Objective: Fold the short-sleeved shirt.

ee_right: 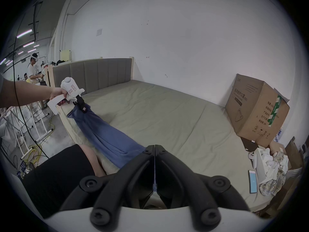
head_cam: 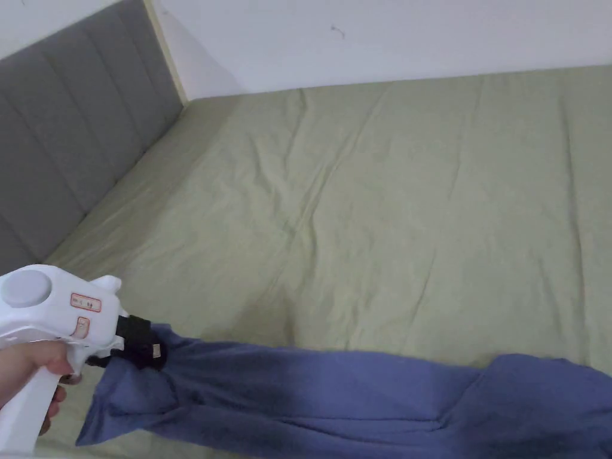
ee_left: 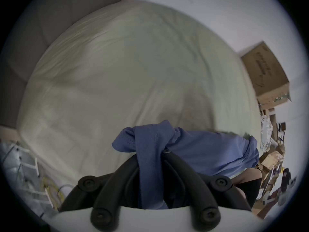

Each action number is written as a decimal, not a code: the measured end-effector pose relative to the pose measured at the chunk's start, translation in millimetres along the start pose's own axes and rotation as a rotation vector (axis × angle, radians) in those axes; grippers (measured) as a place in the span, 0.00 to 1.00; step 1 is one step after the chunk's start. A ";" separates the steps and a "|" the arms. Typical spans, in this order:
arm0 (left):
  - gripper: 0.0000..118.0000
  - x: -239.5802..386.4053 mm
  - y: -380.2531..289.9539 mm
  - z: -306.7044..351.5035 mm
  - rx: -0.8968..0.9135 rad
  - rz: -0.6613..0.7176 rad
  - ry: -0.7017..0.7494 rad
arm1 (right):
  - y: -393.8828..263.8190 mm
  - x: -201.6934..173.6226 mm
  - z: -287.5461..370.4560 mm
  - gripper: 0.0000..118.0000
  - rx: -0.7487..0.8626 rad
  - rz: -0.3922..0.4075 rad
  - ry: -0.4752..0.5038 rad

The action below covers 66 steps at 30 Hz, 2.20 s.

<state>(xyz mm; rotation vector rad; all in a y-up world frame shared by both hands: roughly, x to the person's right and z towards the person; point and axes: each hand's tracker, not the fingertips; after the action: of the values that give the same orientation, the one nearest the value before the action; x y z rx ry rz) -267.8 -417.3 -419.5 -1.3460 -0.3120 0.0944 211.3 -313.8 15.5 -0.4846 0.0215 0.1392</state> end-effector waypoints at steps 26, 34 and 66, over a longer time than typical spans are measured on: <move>0.86 318.9 -56.0 -39.0 -0.055 -0.273 -0.334 | -55.5 60.9 50.8 0.01 0.029 -0.189 -0.017; 0.39 290.3 -73.6 -22.7 0.112 -0.391 0.129 | -59.5 52.5 43.7 0.01 0.029 -0.173 0.034; 0.93 89.0 -57.5 -107.2 -0.017 -0.007 -0.649 | -17.7 12.4 9.3 0.01 -0.047 -0.062 0.048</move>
<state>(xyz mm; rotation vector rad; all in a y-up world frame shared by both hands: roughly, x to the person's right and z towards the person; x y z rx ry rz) -159.6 -509.5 -369.1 -1.3035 -0.8633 0.5285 225.9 -323.4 31.3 -0.5350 0.0505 0.0672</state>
